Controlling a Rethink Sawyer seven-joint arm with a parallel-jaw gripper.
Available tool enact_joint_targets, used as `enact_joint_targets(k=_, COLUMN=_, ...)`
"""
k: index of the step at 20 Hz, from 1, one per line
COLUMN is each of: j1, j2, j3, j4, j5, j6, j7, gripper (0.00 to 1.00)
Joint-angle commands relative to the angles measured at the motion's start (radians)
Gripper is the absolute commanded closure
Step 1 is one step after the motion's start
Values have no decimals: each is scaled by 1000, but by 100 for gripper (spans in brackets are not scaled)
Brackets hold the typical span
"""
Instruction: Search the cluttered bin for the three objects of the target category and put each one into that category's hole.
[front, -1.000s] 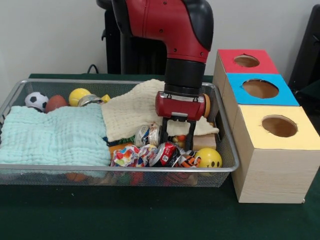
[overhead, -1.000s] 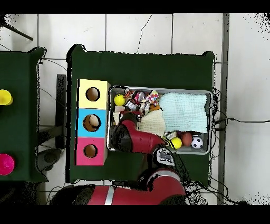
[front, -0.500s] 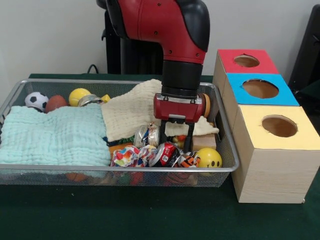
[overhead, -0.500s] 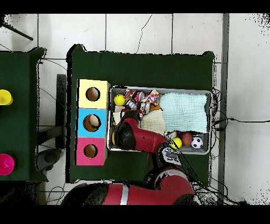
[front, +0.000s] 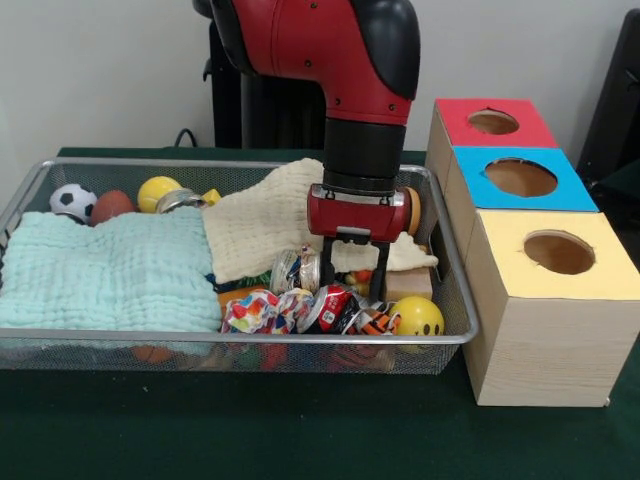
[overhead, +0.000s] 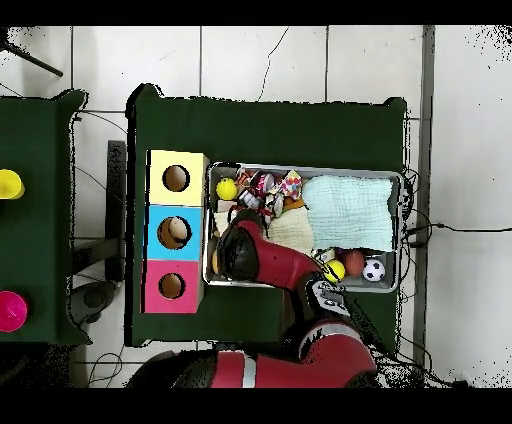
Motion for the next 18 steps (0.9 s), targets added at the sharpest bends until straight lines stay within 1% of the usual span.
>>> enact_joint_targets(k=1, j1=-3, j2=41, j3=102, j4=100, j5=82, j6=178, j7=259, gripper=0)
enact_joint_targets(k=5, j1=27, j2=34, j3=89, j4=140, j5=99, j6=137, j7=275, gripper=0)
enact_joint_targets(k=8, j1=40, j2=22, j3=87, j4=170, j5=114, j6=136, j7=280, gripper=0)
enact_joint_targets(k=15, j1=64, j2=27, j3=94, j4=231, j5=132, j6=84, j7=299, gripper=0)
enact_joint_targets(k=18, j1=72, j2=35, j3=96, j4=240, j5=144, j6=69, j7=307, gripper=0)
